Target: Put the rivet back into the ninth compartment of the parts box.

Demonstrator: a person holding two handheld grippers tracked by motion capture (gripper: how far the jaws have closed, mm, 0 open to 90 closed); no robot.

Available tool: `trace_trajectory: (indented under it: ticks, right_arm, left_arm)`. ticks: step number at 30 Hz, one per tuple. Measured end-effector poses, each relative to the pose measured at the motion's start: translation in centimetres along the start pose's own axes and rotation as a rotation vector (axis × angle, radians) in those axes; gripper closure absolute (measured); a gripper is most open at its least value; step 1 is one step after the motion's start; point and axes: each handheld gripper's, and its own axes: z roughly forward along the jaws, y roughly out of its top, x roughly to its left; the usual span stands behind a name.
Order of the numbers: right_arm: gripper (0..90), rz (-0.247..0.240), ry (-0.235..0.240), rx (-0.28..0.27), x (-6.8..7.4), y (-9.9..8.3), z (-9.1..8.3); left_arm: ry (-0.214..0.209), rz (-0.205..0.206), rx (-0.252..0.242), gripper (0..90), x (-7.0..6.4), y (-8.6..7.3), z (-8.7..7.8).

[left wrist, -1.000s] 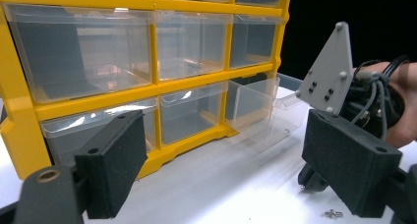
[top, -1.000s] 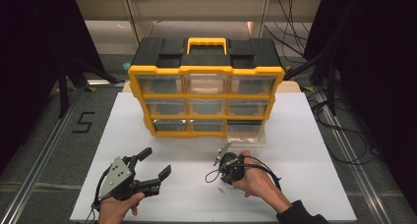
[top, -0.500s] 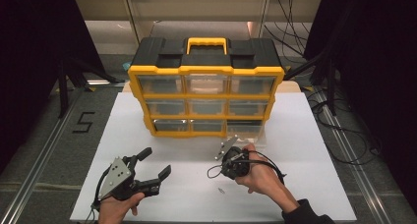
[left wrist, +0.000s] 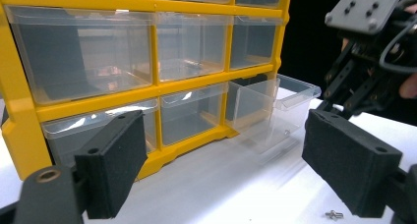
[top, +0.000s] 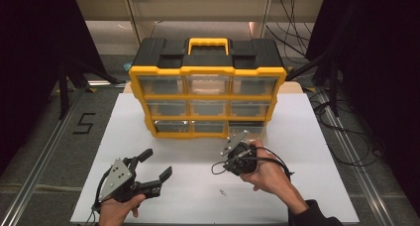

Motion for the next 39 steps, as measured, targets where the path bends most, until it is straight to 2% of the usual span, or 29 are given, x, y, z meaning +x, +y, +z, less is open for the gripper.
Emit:
trace_trajectory:
  ticks: [6, 7, 13, 15, 21, 24, 30, 31, 39]
  right_arm:
    - [83.3, -0.009, -0.027, -0.046, -0.3, 0.2, -1.5]
    - [83.3, -0.009, -0.018, -0.042, -0.4, 0.2, -1.7]
    - [83.3, -0.01, -0.052, -0.07, -0.6, 0.2, -2.5]
    - [83.3, -0.011, -0.044, -0.073, -0.7, 0.3, -2.7]
    - [83.3, -0.002, -0.064, -0.103, -1.1, 0.1, -3.6]
    - [83.3, 0.019, -0.067, -0.115, -1.3, 0.0, -4.2]
    - [83.3, 0.025, -0.104, -0.153, -2.0, -0.3, -5.1]
    - [83.2, 0.041, -0.099, -0.152, -2.1, -0.4, -5.3]
    - [83.3, 0.056, -0.136, -0.16, -3.2, -1.1, -5.6]
  left_arm:
    - [0.0, 0.002, 0.001, 16.2, 0.0, 0.0, 0.0]
    - [0.0, 0.002, 0.001, 16.2, 0.0, 0.0, 0.0]
    - [0.001, -0.001, -0.001, 16.2, 0.0, 0.0, 0.0]
    - [0.001, 0.0, -0.001, 16.2, 0.0, 0.0, 0.0]
    - [0.001, 0.0, 0.0, 16.2, 0.0, 0.0, 0.0]
    - [0.001, 0.0, 0.0, 16.2, 0.0, 0.0, 0.0]
    - [0.002, -0.003, 0.0, 16.2, 0.0, 0.0, 0.0]
    - [0.002, -0.003, 0.001, 16.2, 0.0, 0.0, 0.0]
    - [0.002, -0.004, 0.0, 16.2, 0.0, 0.0, 0.0]
